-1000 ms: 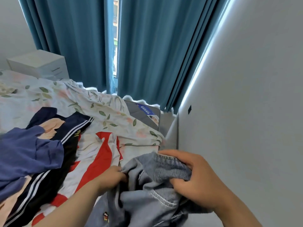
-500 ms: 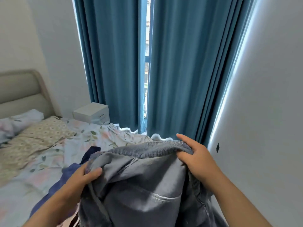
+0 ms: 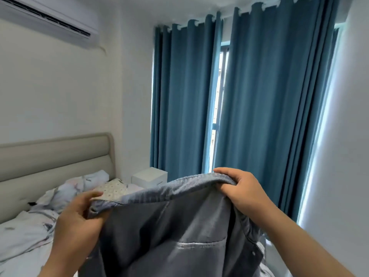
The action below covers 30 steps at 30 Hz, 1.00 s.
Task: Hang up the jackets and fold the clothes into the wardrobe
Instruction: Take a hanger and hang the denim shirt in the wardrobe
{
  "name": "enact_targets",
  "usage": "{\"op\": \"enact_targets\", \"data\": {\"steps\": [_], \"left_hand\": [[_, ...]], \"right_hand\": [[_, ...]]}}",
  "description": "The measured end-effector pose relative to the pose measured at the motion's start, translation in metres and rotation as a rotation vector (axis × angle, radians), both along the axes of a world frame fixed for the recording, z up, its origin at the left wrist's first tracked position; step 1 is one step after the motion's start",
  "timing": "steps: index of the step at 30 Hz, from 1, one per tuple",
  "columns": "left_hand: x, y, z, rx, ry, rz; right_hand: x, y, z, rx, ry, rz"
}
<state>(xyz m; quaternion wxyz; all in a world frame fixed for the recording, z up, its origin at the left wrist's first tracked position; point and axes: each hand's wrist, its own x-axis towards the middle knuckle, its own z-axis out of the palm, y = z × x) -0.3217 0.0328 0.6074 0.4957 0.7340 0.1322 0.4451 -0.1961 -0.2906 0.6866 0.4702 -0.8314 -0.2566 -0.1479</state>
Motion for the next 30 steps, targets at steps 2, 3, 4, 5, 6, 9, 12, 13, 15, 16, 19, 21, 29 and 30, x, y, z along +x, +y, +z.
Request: {"op": "enact_targets", "data": {"steps": [2,3,4,5,6,9,12,13,15,16,19,21,29,30], "left_hand": [[-0.026,0.014,0.012,0.137,0.012,-0.007],[-0.041,0.020,0.017,0.215,0.028,-0.032],[-0.055,0.023,0.024,0.288,0.046,-0.064],[-0.069,0.028,0.031,0.360,0.069,-0.099],[-0.083,0.031,0.039,0.426,0.103,-0.137],[-0.112,0.041,0.055,0.548,0.332,-0.169],[-0.139,0.043,0.064,0.719,0.632,-0.166],[-0.149,0.043,0.066,0.744,0.678,-0.173],[-0.173,0.044,0.072,0.647,0.625,-0.137],[-0.186,0.044,0.074,0.580,0.560,-0.091],[-0.214,0.043,0.078,0.171,0.329,0.002],[-0.227,0.044,0.080,-0.114,0.205,0.050],[-0.268,0.008,0.080,-0.179,-0.074,0.448],[-0.272,0.001,0.079,-0.141,-0.073,0.453]], "right_hand": [[-0.014,0.018,0.011,-0.054,-0.023,0.035],[-0.022,0.026,0.017,-0.083,-0.023,0.062],[-0.029,0.034,0.023,-0.114,-0.019,0.091],[-0.037,0.041,0.030,-0.143,-0.019,0.121],[-0.046,0.048,0.036,-0.171,-0.023,0.147],[-0.063,0.067,0.052,-0.197,-0.054,0.187],[-0.079,0.084,0.063,-0.145,-0.109,0.219],[-0.085,0.088,0.066,-0.122,-0.123,0.234],[-0.098,0.095,0.071,-0.109,-0.136,0.264],[-0.105,0.098,0.074,-0.122,-0.132,0.283],[-0.121,0.108,0.080,-0.197,-0.045,0.360],[-0.135,0.120,0.081,-0.140,0.117,0.450],[-0.191,0.192,0.066,0.301,0.975,0.784],[-0.201,0.201,0.065,0.349,1.029,0.796]]}}
